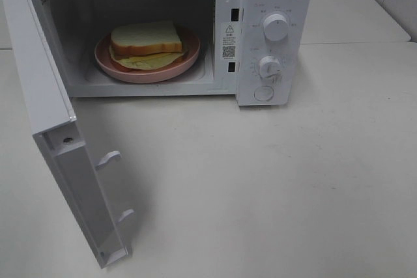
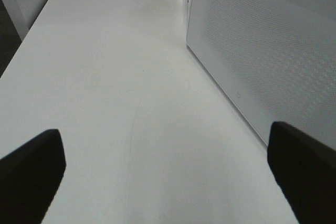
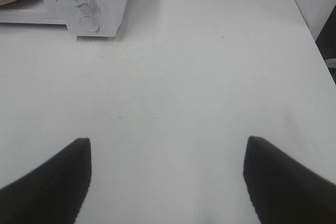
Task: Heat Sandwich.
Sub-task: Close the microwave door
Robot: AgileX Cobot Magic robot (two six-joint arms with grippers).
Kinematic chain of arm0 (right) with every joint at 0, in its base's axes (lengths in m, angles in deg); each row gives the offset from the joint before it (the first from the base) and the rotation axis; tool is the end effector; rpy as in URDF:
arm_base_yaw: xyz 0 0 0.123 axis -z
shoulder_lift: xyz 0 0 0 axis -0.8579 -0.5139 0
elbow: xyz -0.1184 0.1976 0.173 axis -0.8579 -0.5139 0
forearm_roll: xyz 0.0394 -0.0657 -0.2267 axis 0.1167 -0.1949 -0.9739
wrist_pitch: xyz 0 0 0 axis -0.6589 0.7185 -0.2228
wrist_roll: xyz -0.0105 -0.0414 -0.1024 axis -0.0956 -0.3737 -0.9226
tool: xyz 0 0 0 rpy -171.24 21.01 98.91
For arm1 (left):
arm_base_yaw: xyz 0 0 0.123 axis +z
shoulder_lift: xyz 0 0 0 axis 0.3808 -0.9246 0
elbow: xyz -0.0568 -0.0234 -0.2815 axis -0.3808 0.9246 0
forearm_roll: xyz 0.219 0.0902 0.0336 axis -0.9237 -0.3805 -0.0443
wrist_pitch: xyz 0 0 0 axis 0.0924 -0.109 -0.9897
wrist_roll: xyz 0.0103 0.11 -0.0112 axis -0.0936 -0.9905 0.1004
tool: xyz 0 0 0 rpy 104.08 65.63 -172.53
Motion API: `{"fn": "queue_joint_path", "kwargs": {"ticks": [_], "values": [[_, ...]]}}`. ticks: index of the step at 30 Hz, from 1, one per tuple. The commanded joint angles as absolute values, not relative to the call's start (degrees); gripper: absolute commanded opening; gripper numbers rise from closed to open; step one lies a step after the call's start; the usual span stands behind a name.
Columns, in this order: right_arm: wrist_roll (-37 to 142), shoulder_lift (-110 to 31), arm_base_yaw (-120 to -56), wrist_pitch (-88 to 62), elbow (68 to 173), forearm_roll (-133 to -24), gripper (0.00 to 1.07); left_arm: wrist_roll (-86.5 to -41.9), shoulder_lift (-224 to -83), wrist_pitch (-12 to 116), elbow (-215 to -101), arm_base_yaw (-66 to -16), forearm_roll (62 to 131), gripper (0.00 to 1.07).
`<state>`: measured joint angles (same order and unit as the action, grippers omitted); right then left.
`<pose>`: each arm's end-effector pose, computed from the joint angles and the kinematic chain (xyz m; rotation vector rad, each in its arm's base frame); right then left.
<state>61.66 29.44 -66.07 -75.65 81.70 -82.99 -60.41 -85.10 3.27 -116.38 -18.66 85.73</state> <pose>-0.0007 -0.0073 0.2666 -0.0364 2.0076 0.0418 -0.0004 -0.0060 0.2639 -0.0635 2.0151 -0.0325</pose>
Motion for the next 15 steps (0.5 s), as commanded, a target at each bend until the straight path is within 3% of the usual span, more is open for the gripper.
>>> {"fn": "queue_joint_path", "kwargs": {"ticks": [1,15], "values": [[61.5,31.0,-65.8,-75.6,81.6,-83.1,0.76,-60.4,-84.0,3.8,-116.1,-18.9,85.7,1.01],[61.5,31.0,-65.8,-75.6,81.6,-83.1,0.76,-60.4,-91.1,12.6,-118.0,-18.9,85.7,1.01]]}}
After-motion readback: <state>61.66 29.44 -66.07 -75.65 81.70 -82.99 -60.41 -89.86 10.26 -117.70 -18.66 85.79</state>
